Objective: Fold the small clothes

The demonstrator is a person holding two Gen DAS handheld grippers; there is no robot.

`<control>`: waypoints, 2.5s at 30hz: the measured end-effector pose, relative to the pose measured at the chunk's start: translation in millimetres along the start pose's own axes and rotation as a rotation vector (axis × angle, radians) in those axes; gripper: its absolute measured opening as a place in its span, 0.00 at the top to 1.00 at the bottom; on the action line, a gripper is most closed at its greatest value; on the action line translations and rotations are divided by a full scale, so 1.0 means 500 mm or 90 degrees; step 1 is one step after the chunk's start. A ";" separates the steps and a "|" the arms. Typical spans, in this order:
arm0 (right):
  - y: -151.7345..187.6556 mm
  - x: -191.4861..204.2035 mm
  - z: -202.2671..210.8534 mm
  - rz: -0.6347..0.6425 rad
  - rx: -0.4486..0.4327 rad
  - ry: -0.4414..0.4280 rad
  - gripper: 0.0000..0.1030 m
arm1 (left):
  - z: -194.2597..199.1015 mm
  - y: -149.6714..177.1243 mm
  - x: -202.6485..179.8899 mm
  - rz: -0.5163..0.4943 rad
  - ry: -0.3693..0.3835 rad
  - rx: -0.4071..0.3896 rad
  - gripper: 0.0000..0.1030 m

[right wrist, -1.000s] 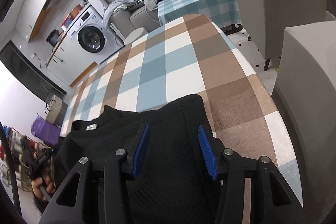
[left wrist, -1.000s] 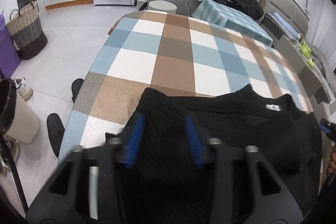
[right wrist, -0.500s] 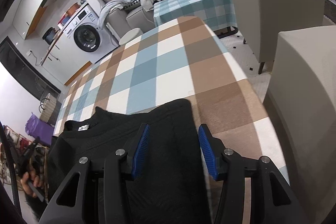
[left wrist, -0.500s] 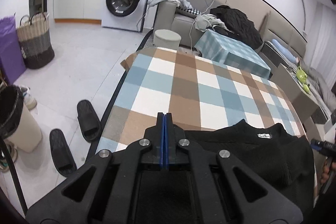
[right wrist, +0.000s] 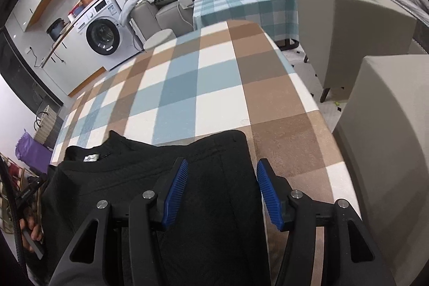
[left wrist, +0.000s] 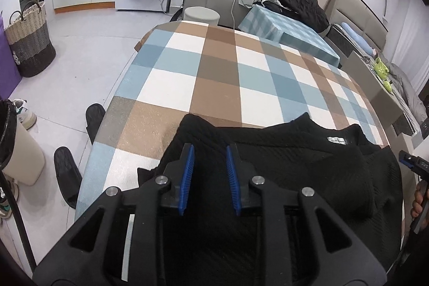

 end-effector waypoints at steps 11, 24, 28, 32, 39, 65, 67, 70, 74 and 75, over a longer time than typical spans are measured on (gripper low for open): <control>0.019 0.028 0.132 0.054 -0.056 -0.012 0.36 | 0.055 0.012 -0.008 -0.005 0.013 -0.018 0.58; 0.023 0.020 0.029 0.037 0.016 -0.017 0.36 | 0.009 0.020 -0.007 -0.026 -0.019 0.025 0.52; 0.024 0.023 0.006 0.043 0.029 -0.019 0.36 | -0.016 0.017 -0.012 -0.035 -0.030 0.040 0.52; 0.023 0.023 -0.008 0.049 0.034 -0.019 0.36 | -0.032 0.014 -0.024 -0.051 -0.042 0.046 0.52; 0.016 0.015 -0.024 0.040 0.035 -0.016 0.36 | -0.045 0.010 -0.034 -0.060 -0.049 0.049 0.52; -0.003 0.010 -0.047 0.028 0.012 0.008 0.36 | -0.056 0.000 -0.035 -0.059 -0.052 0.035 0.51; -0.007 0.002 -0.054 0.023 0.009 0.020 0.36 | -0.063 -0.006 -0.036 -0.058 -0.056 0.034 0.51; -0.009 0.001 -0.070 0.027 0.015 0.021 0.36 | -0.075 -0.010 -0.038 -0.062 -0.061 0.035 0.51; -0.002 0.015 -0.081 0.064 0.003 0.037 0.69 | -0.077 -0.011 -0.044 -0.076 -0.060 0.024 0.82; -0.002 0.016 -0.077 0.071 -0.009 0.039 0.82 | -0.076 -0.011 -0.045 -0.076 -0.053 0.022 0.89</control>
Point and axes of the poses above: each gripper's, at about its wrist camera, not at the fingertips, and z roughly against the way its jaws point, x to its left, y to its underside, the point moved 2 cm from there along -z, roughly the way its jaws point, and after that the axes turned 2 degrees about -z, right-handed, at the moved point
